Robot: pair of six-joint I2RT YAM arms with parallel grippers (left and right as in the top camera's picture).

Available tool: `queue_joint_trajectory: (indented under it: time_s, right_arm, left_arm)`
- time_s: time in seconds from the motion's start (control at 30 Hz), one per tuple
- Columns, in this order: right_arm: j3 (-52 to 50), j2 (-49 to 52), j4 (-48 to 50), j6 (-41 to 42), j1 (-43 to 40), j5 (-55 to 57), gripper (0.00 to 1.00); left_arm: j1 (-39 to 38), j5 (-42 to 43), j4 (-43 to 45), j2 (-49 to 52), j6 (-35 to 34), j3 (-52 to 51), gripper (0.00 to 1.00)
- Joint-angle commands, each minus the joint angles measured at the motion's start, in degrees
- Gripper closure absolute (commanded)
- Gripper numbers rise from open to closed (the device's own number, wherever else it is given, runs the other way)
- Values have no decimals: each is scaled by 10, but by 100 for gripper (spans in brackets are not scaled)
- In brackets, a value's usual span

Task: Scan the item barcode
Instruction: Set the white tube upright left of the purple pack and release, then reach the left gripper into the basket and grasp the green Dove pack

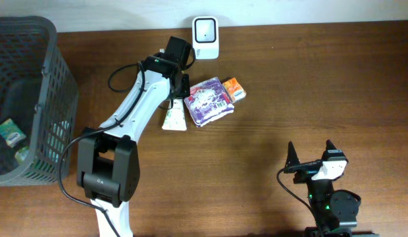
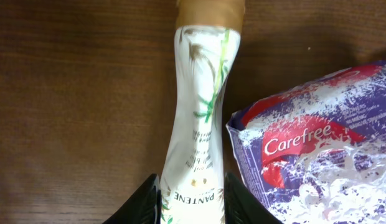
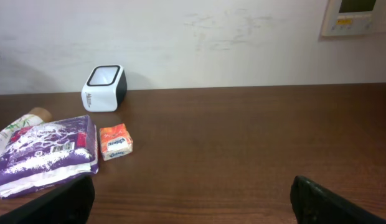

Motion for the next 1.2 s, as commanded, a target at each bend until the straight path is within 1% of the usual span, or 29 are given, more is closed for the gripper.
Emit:
queue_joint_trajectory:
  time_s: [0.0,0.07,0.17,0.2,0.23,0.3,0.33,0.37,0.4,0.43,0.5,0.53,0.6,0.63,0.73,0.87,0.97,1.1,1.17]
  right_arm:
    - [-5,-3,0,4,3,3,1]
    - [-5,-3,0,4,3,3,1]
    - [-5,-3,0,4,3,3,1]
    - [-5,-3,0,4,3,3,1]
    - [-5,-3,0,4,3,3,1]
    - [-5,-3,0,4,3,3,1]
    - [-5,-3,0,4,3,3,1]
    - [-5,-3,0,4,3,3,1]
    - [-5,-3,0,4,3,3,1]
    - [-5,-3,0,4,3,3,1]
    - [-5,-3,0,4,3,3,1]
    - [-5,-3,0,4,3,3,1]
    - [-5,-3,0,4,3,3,1]
    - [-5,-3,0,4,3,3,1]
    - [-5,-3,0,4,3,3,1]
    - [-5,-3,0,4,3,3,1]
    - [-5,-3,0,4,3,3,1]
    - [-5,-3,0,4,3,3,1]
    - [-5,-3,0,4,3,3,1]
  left_arm:
    - [6,-13,9,3,4,5,69]
    - [11,-13,9,-2,28,18,70]
    - [24,-13,-8,-23,36,81,69]
    - [30,-13,-17,-33,36,109,66]
    - [40,-13,-29,-48,36,152,57]
    - [58,-13,-39,-74,38,214,53]
    - [68,-13,-40,-87,38,238,49]
    - [80,-13,-38,-99,38,258,43]
    - [99,-20,-33,-114,37,287,32]
    - [115,-30,-32,-122,38,303,27]
    - [151,-56,-32,-134,37,328,23]
    - [187,-68,-32,-141,37,338,20]
    - [238,-68,-34,-144,37,339,18]
    - [262,-68,-39,-144,37,339,11]
    - [339,-68,-66,-133,37,339,10]
    - [417,-61,-101,-115,37,326,16]
    - [450,-62,-104,-102,37,288,16]
    - [480,-73,-84,-89,37,216,17]
    - [491,-97,-62,-80,37,175,24]
